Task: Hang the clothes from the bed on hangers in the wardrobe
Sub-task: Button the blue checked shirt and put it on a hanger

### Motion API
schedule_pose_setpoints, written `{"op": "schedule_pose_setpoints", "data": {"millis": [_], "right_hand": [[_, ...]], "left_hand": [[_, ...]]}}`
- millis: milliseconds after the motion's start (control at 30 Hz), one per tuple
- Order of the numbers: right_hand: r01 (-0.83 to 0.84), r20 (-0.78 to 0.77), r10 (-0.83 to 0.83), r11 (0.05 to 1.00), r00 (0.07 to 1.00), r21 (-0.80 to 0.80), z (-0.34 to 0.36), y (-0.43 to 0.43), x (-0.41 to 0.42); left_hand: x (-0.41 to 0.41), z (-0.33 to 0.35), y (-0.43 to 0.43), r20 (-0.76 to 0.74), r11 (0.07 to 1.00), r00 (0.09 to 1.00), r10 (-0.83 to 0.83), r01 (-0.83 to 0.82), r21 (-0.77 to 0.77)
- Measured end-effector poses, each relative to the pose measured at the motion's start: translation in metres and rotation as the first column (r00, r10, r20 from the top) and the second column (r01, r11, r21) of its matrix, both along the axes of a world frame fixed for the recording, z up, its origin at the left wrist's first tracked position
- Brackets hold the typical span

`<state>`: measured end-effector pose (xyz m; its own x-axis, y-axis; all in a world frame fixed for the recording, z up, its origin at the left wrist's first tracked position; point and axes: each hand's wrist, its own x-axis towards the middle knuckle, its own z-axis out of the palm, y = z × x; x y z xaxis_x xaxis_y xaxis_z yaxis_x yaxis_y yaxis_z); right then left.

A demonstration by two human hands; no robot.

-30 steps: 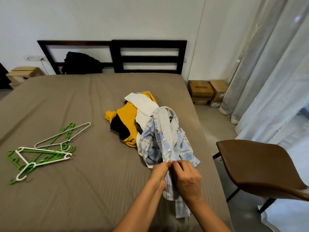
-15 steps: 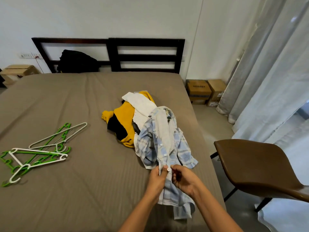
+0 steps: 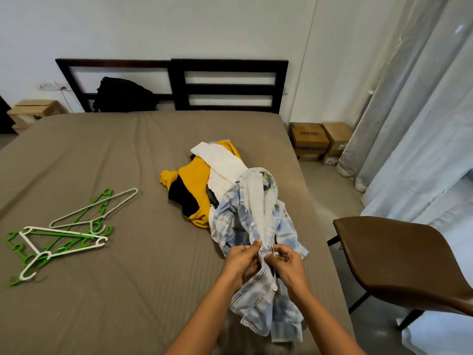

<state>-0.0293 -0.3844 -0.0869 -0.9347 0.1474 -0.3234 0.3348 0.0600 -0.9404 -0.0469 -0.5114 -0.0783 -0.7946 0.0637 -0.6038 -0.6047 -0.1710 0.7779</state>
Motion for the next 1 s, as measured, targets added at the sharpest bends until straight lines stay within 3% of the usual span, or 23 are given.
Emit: {"op": "schedule_pose_setpoints", "data": {"millis": [233, 367, 467, 667, 833, 1000], "right_hand": [[0.080, 0.156, -0.039, 0.960, 0.987, -0.267, 0.016, 0.002, 0.001], [0.321, 0.327, -0.166, 0.801, 0.930, -0.505, 0.021, 0.004, -0.003], [0.346, 0.318, -0.225, 0.849, 0.921, -0.400, 0.012, 0.008, -0.006], [0.168, 0.067, -0.161, 0.981, 0.985, -0.102, 0.008, 0.008, 0.000], [-0.006, -0.113, 0.017, 0.995, 0.993, 0.096, 0.014, -0.003, 0.008], [0.041, -0.203, -0.005, 0.985, 0.979, 0.169, 0.018, -0.004, 0.012]], "left_hand": [[-0.002, -0.007, 0.010, 0.167, 0.969, 0.980, 0.107, -0.140, 0.203], [0.003, -0.005, 0.005, 0.153, 0.964, 0.982, 0.107, -0.140, 0.224], [0.006, -0.008, 0.001, 0.183, 0.945, 0.966, 0.184, -0.225, 0.236], [0.012, -0.002, -0.001, 0.241, 0.894, 0.955, 0.175, -0.256, 0.367], [0.016, -0.001, -0.003, 0.105, 0.962, 0.983, 0.150, -0.170, 0.213], [0.018, 0.004, -0.003, -0.003, 0.981, 0.991, 0.132, -0.130, 0.146]]}}
